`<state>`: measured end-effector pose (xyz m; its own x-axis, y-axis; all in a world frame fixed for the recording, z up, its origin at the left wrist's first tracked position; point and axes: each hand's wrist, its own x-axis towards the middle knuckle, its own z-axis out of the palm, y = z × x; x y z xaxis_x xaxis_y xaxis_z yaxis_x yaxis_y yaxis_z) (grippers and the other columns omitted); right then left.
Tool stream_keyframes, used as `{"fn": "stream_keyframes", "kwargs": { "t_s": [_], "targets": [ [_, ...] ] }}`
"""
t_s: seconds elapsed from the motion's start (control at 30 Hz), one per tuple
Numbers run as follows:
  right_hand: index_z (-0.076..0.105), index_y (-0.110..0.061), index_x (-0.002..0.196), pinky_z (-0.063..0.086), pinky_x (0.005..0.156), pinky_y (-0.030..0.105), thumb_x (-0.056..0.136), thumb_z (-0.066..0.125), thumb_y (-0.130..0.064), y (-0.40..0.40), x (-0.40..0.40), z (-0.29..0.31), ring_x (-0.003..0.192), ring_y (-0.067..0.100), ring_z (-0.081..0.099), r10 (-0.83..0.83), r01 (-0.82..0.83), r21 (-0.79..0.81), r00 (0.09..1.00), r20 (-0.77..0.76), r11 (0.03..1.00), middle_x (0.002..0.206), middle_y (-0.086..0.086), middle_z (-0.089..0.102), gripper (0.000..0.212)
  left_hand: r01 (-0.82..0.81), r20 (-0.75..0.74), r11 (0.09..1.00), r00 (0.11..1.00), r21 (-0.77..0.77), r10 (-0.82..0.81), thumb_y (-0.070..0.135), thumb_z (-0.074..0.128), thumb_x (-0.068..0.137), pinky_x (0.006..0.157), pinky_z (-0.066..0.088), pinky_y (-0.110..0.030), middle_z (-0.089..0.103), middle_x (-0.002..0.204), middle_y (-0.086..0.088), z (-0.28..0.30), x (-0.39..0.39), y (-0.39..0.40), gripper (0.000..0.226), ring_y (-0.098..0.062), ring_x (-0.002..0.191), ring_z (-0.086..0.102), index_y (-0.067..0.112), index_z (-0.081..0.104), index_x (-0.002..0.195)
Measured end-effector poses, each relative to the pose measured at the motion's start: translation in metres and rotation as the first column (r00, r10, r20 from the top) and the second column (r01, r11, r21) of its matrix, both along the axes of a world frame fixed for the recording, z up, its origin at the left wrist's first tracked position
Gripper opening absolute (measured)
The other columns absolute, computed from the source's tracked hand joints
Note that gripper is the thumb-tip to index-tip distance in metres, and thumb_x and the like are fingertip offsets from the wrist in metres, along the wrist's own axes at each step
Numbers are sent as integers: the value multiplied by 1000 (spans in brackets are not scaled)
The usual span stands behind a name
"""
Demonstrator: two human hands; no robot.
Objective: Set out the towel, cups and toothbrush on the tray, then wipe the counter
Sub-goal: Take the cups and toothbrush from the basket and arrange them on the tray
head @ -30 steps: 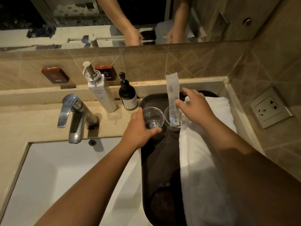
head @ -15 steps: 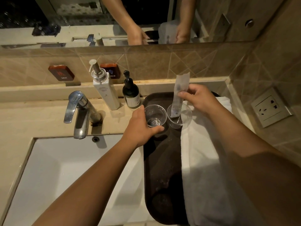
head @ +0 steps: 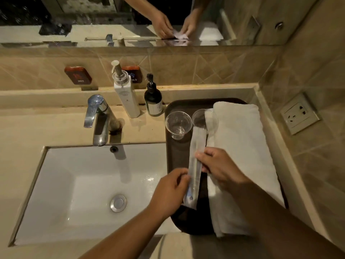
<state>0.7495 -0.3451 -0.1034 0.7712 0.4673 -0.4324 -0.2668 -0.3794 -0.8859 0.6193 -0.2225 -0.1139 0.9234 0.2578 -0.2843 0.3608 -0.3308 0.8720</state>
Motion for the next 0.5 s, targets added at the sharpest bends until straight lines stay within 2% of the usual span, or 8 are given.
{"fn": "stream_keyframes", "kwargs": {
  "t_s": [0.07,0.13,0.23,0.33,0.43,0.5],
  "targets": [
    [63,-29,53,50,60,25,92,60,-22,2,-9,-26,52,3,53,18,-21,-83,999,-36,996,48,-14,55,40,-26,-83,999,996,22,27,31,49,100,79,51,-22,67,99,14,-16,-8,-6,19,0,88,62,32,64,111],
    [57,-26,48,50,60,30,91,61,-22,5,-14,-44,52,8,50,0,-3,-167,1000,-19,986,45,-12,50,43,-32,-148,996,988,82,44,30,50,100,77,51,-19,67,100,12,-29,-10,-9,22,-3,85,62,29,60,119],
    [60,-16,56,49,58,36,86,64,-22,14,-15,-55,53,15,50,-31,45,-246,998,58,968,51,-1,53,31,-5,-169,981,985,194,39,26,52,99,68,46,-13,68,98,7,-40,-7,-11,33,-6,79,63,24,51,131],
    [68,-12,78,54,67,36,84,63,-29,21,-14,-60,65,17,60,57,15,-384,983,174,923,71,3,67,19,87,-192,951,981,296,-30,27,53,98,74,53,-25,70,102,0,-44,-1,-13,34,-14,83,65,23,47,131],
    [69,-19,91,55,73,32,85,62,-33,22,-14,-62,77,15,64,122,9,-477,962,244,879,85,-1,70,16,183,-234,909,967,375,-98,27,52,98,78,56,-38,69,98,-4,-48,2,-15,28,-22,82,66,20,48,124],
    [68,-22,95,56,76,33,86,62,-34,22,-15,-66,80,13,64,145,3,-492,954,263,871,88,-5,69,17,219,-249,889,961,403,-123,27,52,98,76,57,-40,68,94,-5,-50,3,-18,23,-23,78,65,18,49,119]
  ]
}}
